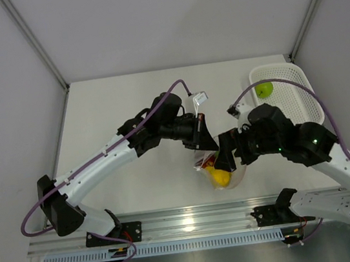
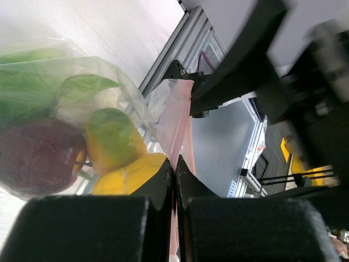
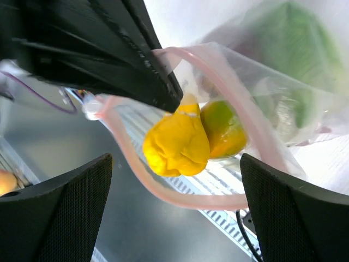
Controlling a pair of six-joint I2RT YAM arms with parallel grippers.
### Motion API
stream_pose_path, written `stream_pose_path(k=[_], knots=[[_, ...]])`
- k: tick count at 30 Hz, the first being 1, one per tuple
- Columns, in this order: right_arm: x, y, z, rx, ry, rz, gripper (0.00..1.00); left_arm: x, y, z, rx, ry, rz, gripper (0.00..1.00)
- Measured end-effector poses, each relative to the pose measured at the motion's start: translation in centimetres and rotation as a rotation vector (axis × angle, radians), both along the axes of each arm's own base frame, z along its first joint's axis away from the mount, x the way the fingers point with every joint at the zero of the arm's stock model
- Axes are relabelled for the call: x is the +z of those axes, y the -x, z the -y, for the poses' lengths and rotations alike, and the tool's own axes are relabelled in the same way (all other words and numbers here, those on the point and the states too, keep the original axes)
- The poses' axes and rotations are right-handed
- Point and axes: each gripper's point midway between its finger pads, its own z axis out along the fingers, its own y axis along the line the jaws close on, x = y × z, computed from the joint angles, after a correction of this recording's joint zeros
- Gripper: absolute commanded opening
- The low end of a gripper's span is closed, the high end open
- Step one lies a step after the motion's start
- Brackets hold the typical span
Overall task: Place the food in the zip-top bag and seal the zipper
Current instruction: Place the fake fruit in the zipper food storage bag, then adjust the zipper food storage bag at the center of the board.
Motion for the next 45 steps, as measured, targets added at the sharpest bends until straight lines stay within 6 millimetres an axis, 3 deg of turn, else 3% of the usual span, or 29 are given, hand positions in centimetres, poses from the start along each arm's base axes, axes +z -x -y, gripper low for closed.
stream_pose_path(k=[3, 6, 10, 14, 19, 21, 22, 24, 33, 37, 42, 45], knots=[[3.1, -0.1, 1.3, -0.059, -0.058, 0.069, 0.99, 0.2, 0.0, -0.1, 0.002, 0.004, 0.005, 0.01], [4.7, 0.6, 3.0, -0.114, -0.105, 0.104, 0.96, 0.4, 0.1, -0.2, 0.002, 0.009, 0.008, 0.01], [4.5, 2.5, 5.4, -0.167, -0.14, 0.094, 0.88, 0.4, 0.1, -0.2, 0.002, 0.009, 0.008, 0.0], [1.7, 4.2, 6.6, -0.197, -0.142, 0.023, 0.74, 0.4, 0.1, -0.2, 0.001, 0.009, 0.008, 0.01], [-2.1, 5.1, 6.0, -0.226, -0.139, -0.101, 0.57, 0.4, 0.1, -0.2, 0.001, 0.009, 0.008, 0.01], [-2.9, 5.1, 5.7, -0.241, -0.142, -0.135, 0.51, 0.4, 0.1, -0.2, 0.001, 0.009, 0.008, 0.0], [-3.2, 5.0, 5.5, -0.251, -0.144, -0.149, 0.42, 0.4, 0.1, -0.2, 0.001, 0.009, 0.008, 0.01], [-3.5, 4.8, 5.2, -0.269, -0.152, -0.161, 0.34, 0.4, 0.1, -0.2, 0.001, 0.009, 0.008, 0.01], [-4.7, 2.0, 3.6, -0.381, -0.177, -0.178, 0.31, 0.5, 0.1, -0.2, 0.001, 0.01, 0.009, 0.01], [-5.8, 0.9, 2.8, -0.411, -0.15, -0.187, 0.04, 0.6, 0.2, -0.3, 0.002, 0.012, 0.012, 0.01], [-5.2, -0.1, 2.8, -0.43, -0.147, -0.145, 0.0, 0.7, 0.2, -0.6, 0.006, 0.009, 0.025, 0.01], [-1.5, -0.9, 3.4, -0.437, -0.169, -0.06, 0.0, 0.7, 0.1, -1.0, 0.011, 0.001, 0.05, 0.01]])
